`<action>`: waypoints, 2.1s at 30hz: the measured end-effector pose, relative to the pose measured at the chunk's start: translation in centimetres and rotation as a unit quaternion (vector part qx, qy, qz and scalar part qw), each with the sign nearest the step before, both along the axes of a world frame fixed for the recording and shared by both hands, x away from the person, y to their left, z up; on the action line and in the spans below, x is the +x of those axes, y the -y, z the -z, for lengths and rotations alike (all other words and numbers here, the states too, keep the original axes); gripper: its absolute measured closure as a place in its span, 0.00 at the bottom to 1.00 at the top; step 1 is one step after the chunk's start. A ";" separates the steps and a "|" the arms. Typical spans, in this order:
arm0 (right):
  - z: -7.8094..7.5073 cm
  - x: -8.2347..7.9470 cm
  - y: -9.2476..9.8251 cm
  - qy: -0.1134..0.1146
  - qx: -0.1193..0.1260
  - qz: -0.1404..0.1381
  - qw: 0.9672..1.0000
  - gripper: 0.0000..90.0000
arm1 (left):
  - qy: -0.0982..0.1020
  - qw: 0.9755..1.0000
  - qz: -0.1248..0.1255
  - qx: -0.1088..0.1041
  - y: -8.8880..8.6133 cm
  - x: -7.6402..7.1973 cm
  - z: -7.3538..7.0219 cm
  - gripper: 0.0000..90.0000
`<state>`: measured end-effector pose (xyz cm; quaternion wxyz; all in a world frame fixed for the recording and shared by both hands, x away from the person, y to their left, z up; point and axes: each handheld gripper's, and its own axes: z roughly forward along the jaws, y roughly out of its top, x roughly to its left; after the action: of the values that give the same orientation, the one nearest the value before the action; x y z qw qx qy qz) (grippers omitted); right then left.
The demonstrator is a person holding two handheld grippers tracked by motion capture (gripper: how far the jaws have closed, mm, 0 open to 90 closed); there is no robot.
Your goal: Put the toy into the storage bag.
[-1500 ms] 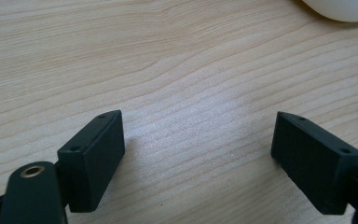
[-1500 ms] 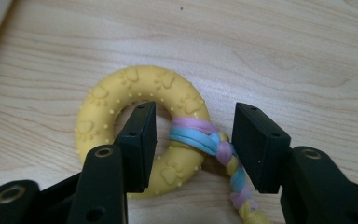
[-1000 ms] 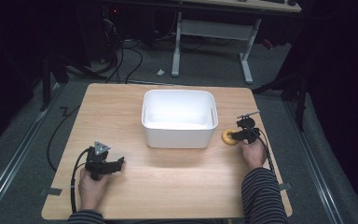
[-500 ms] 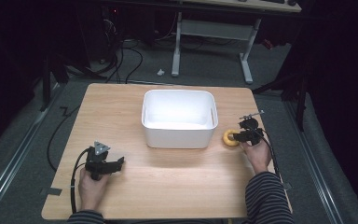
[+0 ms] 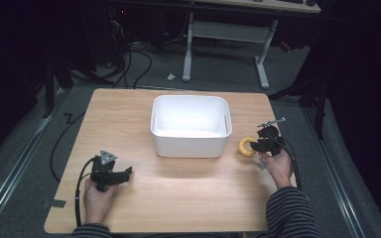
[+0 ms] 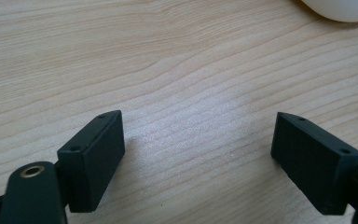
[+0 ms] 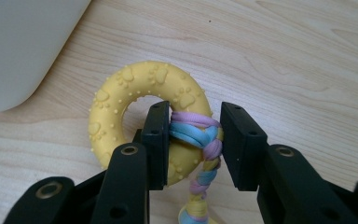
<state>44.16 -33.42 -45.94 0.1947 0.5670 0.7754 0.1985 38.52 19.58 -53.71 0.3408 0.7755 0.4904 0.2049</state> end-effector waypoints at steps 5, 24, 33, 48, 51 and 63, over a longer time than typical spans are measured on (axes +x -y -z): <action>-1.2 -1.2 0.3 0.011 0.001 -0.010 1.000 0.72 | 0.000 1.000 0.000 0.000 0.0 0.0 0.0 0.20; -2.0 -6.4 2.1 0.028 0.030 -0.024 0.999 0.74 | 0.001 1.000 0.000 0.000 0.0 0.0 0.0 0.20; -2.5 -8.9 1.9 0.043 0.035 -0.035 0.998 0.74 | 0.001 1.000 0.000 0.000 0.0 0.0 0.0 0.20; -5.2 -12.3 -1.4 0.079 0.059 -0.084 0.992 0.74 | 0.000 1.000 0.000 0.000 0.0 0.0 0.0 0.20; -6.0 -12.5 -1.9 0.085 0.064 -0.096 0.990 0.74 | 0.000 1.000 0.000 0.000 0.0 0.0 0.0 0.20; -8.0 -12.0 -3.6 0.104 0.080 -0.124 0.984 0.74 | 0.000 1.000 0.000 0.000 0.0 0.0 0.0 0.20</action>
<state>32.17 -29.80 -37.99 0.2025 0.4563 0.7967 0.3407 38.52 19.58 -53.71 0.3408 0.7755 0.4904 0.2051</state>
